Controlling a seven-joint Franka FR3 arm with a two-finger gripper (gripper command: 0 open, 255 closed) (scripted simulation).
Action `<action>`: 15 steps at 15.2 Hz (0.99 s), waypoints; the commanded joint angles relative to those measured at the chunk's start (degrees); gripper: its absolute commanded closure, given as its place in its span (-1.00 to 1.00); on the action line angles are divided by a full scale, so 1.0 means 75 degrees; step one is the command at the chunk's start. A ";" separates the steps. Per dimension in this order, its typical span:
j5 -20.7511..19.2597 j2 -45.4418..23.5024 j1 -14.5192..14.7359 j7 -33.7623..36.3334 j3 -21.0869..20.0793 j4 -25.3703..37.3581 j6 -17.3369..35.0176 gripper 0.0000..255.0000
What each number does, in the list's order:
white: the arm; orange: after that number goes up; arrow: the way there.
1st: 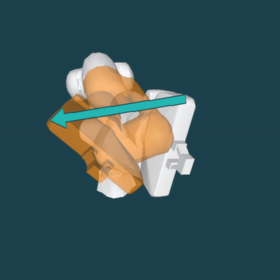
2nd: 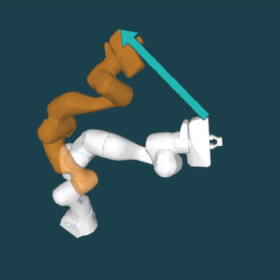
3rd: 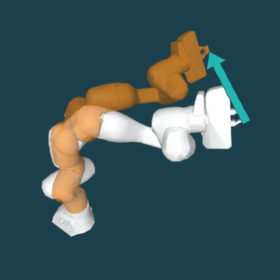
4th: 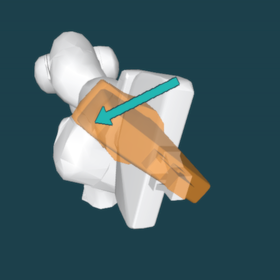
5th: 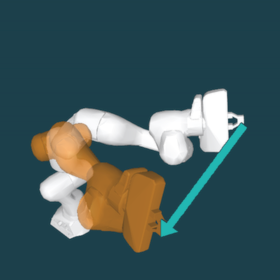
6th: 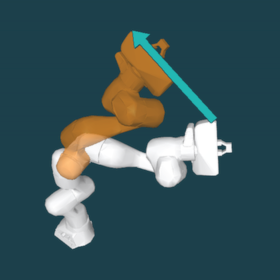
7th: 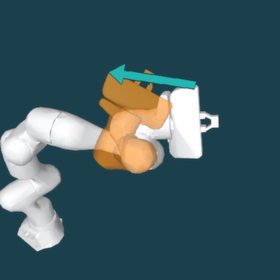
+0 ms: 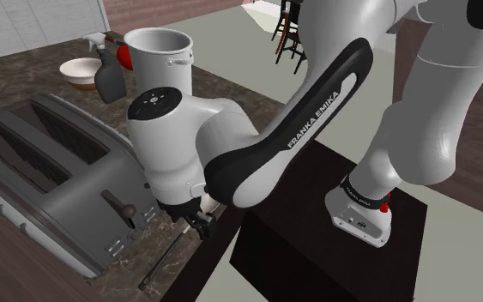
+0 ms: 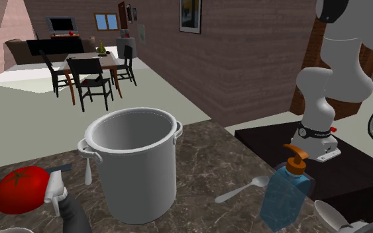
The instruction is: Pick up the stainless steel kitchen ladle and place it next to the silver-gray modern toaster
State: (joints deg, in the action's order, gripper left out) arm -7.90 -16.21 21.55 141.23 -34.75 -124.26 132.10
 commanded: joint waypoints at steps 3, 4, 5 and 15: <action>0.0037 0.0009 -0.0052 -0.0061 0.0012 -0.0028 -0.0003 -1.00; 0.0176 0.0184 -0.0110 -0.0158 -0.0050 0.0056 -0.0232 -1.00; 0.0307 0.0351 -0.0162 -0.0248 -0.0104 0.0151 -0.0465 -1.00; 0.0521 0.0629 -0.0238 -0.0397 -0.0174 0.0348 -0.0888 -1.00</action>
